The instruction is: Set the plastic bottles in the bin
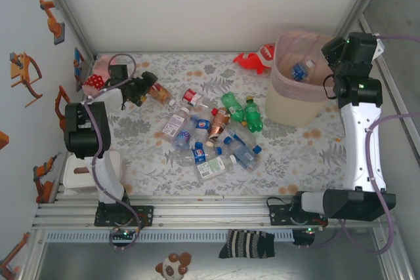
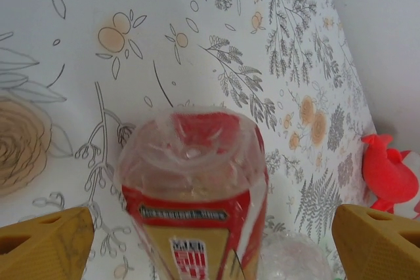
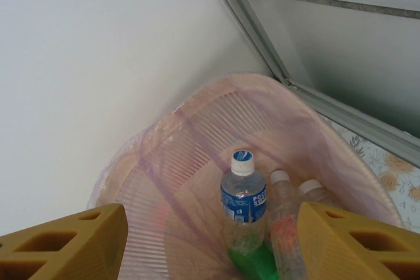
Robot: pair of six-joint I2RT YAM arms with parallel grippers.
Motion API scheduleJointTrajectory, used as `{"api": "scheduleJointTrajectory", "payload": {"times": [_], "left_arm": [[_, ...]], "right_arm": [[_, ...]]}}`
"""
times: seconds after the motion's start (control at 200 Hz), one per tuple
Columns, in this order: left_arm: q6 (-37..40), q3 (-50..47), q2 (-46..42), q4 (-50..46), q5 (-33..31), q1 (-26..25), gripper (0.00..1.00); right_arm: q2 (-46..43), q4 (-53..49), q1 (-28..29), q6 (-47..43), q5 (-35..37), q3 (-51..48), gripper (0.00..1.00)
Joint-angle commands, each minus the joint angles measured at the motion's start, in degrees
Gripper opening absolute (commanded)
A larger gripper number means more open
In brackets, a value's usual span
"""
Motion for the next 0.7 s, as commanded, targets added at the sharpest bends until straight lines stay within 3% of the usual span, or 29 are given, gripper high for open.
{"api": "scheduleJointTrajectory", "payload": {"times": [0.0,0.24,0.696], "left_arm": [[-1.6,1.8,3.1,6.0,4.2,0.8,0.93],[-4.2,0.6,7.2,14.5,6.9,1.1,0.85],[-5.1,0.4,9.3,16.9,9.4,1.5,0.75]], "right_arm": [[0.2,1.7,-0.4,-1.8,-0.5,2.6,0.68],[0.3,3.3,-0.5,-2.1,-0.9,2.4,0.68],[0.3,3.8,-0.5,-0.7,-1.6,1.2,0.67]]}}
